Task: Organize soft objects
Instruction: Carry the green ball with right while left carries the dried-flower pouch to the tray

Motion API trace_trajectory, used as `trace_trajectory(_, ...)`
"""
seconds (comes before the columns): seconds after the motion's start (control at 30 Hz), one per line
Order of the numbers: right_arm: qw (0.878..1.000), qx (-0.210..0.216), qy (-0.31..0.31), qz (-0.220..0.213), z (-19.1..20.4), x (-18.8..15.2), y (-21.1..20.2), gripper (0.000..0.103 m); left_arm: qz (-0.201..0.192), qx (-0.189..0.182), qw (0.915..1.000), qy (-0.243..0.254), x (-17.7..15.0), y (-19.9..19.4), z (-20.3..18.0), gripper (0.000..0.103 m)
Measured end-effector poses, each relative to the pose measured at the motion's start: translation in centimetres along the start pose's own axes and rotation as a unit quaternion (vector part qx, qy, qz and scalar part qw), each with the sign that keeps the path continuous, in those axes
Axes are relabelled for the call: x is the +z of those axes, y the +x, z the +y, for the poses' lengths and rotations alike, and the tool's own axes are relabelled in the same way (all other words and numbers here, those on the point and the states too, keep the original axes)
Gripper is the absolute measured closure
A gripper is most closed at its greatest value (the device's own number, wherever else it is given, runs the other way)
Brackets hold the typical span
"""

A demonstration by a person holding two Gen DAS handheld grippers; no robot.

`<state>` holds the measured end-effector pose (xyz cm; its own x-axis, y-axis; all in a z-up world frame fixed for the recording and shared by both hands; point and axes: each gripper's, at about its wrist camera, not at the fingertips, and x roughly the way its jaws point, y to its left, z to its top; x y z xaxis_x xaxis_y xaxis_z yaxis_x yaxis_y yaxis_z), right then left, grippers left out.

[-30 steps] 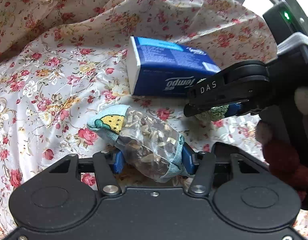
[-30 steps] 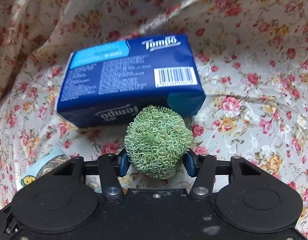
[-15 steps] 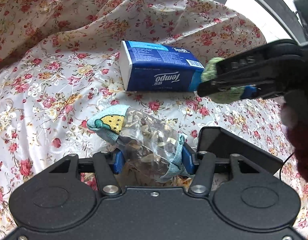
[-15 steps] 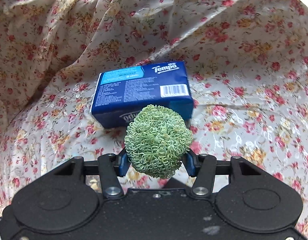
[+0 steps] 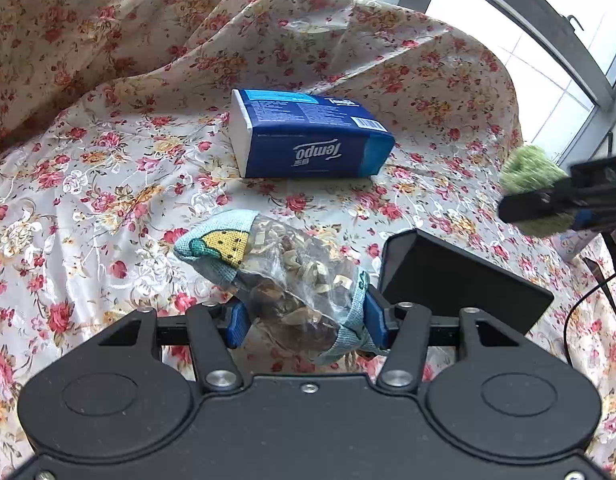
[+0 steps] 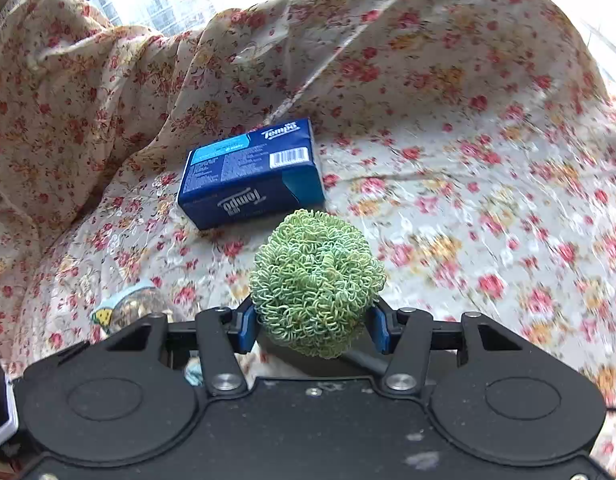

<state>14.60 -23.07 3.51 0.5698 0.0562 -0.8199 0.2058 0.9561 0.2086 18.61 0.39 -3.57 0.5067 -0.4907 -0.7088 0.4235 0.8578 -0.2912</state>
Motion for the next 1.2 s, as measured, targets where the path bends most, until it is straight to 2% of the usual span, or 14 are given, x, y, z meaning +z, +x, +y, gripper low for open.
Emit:
trace_trajectory(0.17, 1.0, 0.006, 0.002, -0.014, -1.5, -3.2, -2.6, 0.051, -0.01, 0.009, 0.9999, 0.009, -0.8, -1.3, -1.1, 0.05)
trace_trajectory(0.37, 0.999, 0.029, 0.013, -0.021, -2.5, -6.7, -4.7, 0.051, -0.013, -0.008, 0.9997, 0.017, -2.4, -4.0, -3.4, 0.05)
trace_trajectory(0.7, 0.998, 0.047, 0.0, -0.036, -3.1, -12.1, -8.4, 0.051, 0.007, -0.013, 0.9995, 0.028, -4.0, -8.3, -7.3, 0.049)
trace_trajectory(0.93, 0.998, 0.056, -0.004, -0.037, -4.2, -15.4, -10.5, 0.051, 0.053, -0.022, 0.9983, 0.001, -5.6, -9.6, -8.3, 0.049)
trace_trajectory(1.2, 0.997, 0.049, -0.019, -0.047, -4.8, -18.4, -12.1, 0.05, 0.117, -0.018, 0.9929, -0.012, -8.4, -8.8, -9.4, 0.049)
